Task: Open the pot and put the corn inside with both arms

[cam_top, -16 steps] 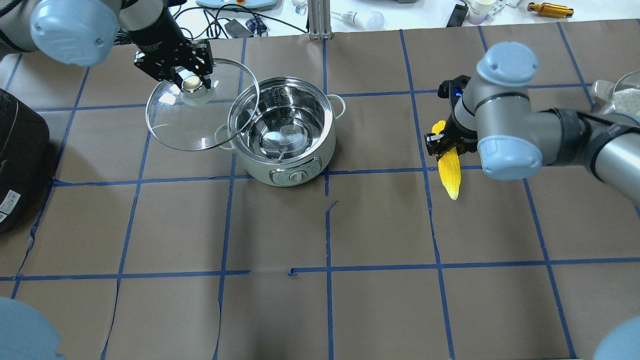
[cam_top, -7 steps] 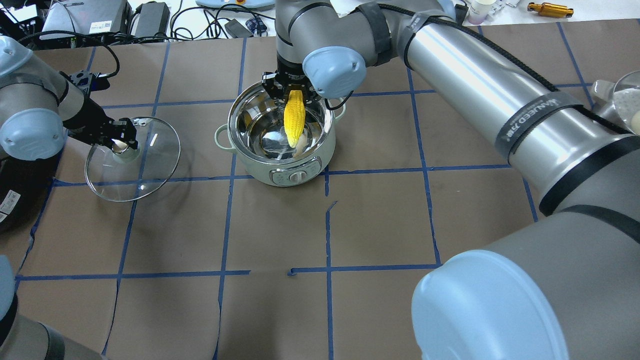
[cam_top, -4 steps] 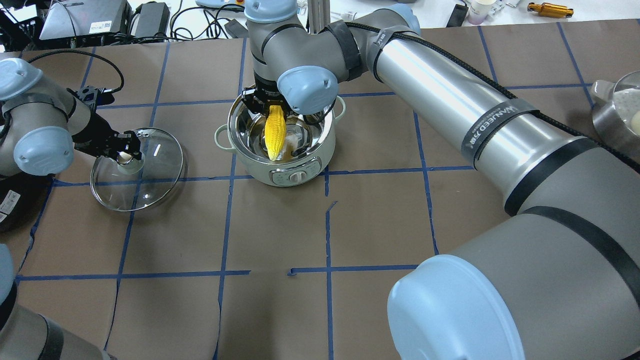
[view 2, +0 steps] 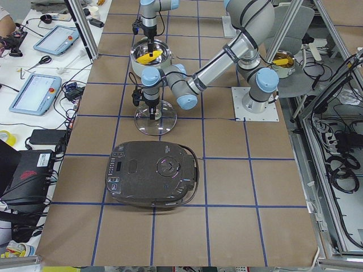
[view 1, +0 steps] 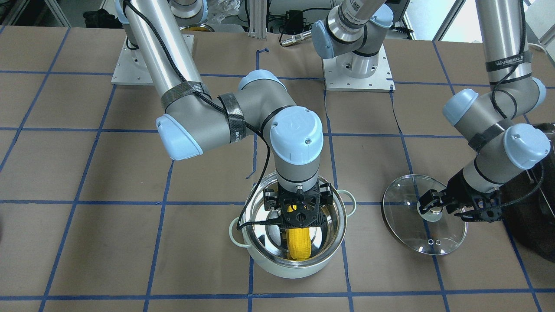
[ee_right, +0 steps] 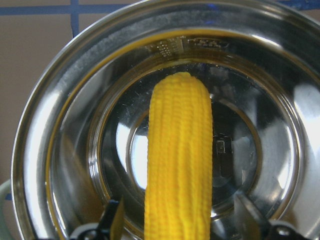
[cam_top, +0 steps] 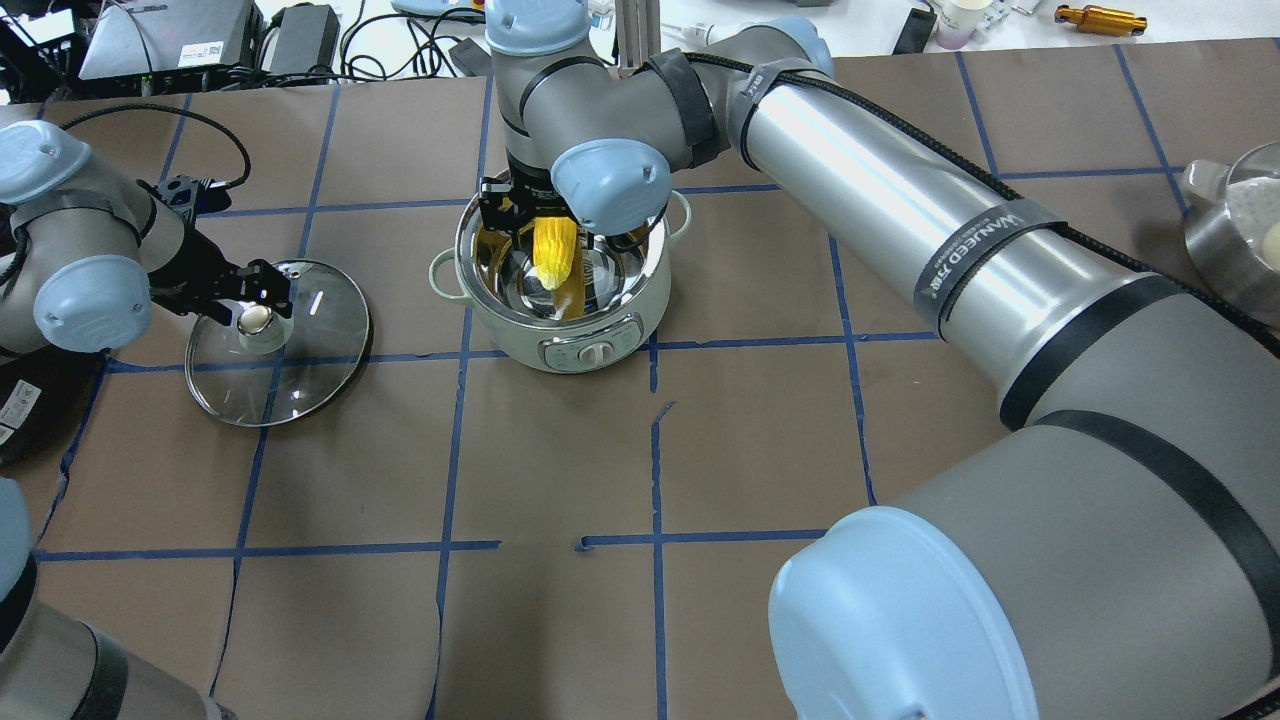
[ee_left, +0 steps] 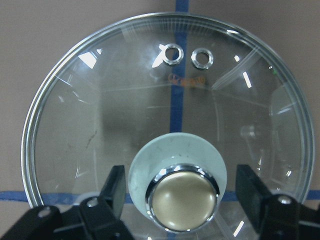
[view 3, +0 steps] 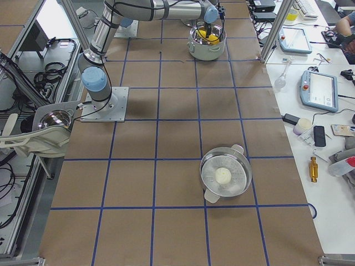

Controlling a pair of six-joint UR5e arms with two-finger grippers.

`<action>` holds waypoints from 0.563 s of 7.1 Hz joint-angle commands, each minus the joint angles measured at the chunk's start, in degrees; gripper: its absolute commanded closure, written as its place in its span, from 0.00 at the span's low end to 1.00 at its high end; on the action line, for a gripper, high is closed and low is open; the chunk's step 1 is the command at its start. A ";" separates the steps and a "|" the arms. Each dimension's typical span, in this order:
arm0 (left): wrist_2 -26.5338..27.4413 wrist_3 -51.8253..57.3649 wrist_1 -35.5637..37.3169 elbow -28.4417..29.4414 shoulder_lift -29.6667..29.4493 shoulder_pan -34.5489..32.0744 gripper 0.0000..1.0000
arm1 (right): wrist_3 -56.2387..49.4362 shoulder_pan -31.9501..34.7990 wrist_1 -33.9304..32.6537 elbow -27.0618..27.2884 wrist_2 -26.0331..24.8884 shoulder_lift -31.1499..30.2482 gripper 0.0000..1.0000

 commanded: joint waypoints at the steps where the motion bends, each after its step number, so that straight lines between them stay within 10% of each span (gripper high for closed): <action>1: 0.26 0.22 -0.17 1.05 1.25 -0.43 0.09 | -1.38 -1.03 3.71 0.68 -1.20 -4.36 0.00; 4: 0.26 -2.74 -12.69 5.61 8.70 -2.89 0.04 | -3.32 -6.46 10.56 1.38 -1.04 -12.87 0.00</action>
